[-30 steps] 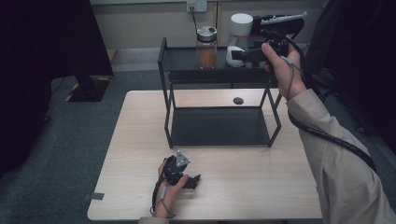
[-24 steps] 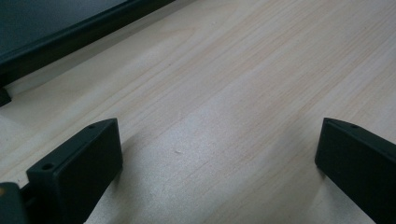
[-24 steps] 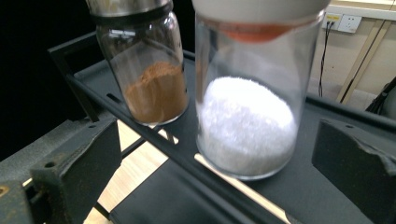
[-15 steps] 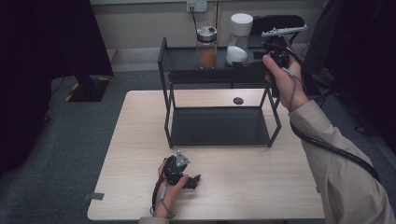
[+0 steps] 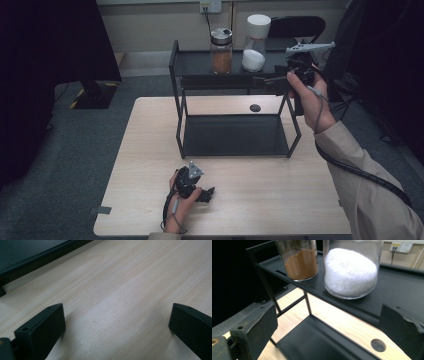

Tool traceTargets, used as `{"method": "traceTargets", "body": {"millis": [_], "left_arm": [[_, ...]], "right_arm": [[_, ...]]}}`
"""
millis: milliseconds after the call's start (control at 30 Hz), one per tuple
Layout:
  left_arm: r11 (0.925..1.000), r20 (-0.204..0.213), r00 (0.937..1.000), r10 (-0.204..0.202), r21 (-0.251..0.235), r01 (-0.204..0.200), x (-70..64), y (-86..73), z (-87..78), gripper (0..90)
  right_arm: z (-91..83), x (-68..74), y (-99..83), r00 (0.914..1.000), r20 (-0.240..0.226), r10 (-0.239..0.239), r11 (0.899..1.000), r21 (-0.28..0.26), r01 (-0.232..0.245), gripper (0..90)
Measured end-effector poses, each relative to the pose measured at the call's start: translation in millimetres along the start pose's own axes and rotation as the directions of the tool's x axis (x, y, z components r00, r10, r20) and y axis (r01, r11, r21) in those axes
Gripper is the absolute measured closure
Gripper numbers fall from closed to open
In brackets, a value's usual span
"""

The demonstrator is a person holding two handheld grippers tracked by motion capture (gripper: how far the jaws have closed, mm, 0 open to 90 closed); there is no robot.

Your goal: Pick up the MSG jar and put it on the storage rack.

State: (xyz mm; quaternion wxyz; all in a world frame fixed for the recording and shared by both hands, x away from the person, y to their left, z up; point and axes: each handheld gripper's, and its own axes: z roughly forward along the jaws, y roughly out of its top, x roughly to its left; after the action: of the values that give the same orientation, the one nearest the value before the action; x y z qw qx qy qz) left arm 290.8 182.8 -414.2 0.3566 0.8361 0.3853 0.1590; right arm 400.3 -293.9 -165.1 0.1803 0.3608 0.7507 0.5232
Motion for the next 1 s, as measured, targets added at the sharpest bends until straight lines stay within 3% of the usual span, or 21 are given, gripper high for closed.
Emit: {"method": "traceTargets", "body": {"millis": [267, 1000], "left_arm": [[1.0000, 0.000, 1.0000, 0.000, 0.000, 0.000, 0.0, 0.0, 0.0, 0.0], [1.0000, -0.001, 1.0000, 0.001, -0.002, -0.001, -0.1, -0.4, 0.2, 0.0]], "right_arm": [[-2.2, 3.1, -12.2, 0.9993, -0.026, -0.027, 1.000, 0.007, 0.027, 1.1], [9.1, -1.7, -58.9, 0.9950, -0.097, -0.025, 1.000, -0.001, 0.025, 0.8]]}}
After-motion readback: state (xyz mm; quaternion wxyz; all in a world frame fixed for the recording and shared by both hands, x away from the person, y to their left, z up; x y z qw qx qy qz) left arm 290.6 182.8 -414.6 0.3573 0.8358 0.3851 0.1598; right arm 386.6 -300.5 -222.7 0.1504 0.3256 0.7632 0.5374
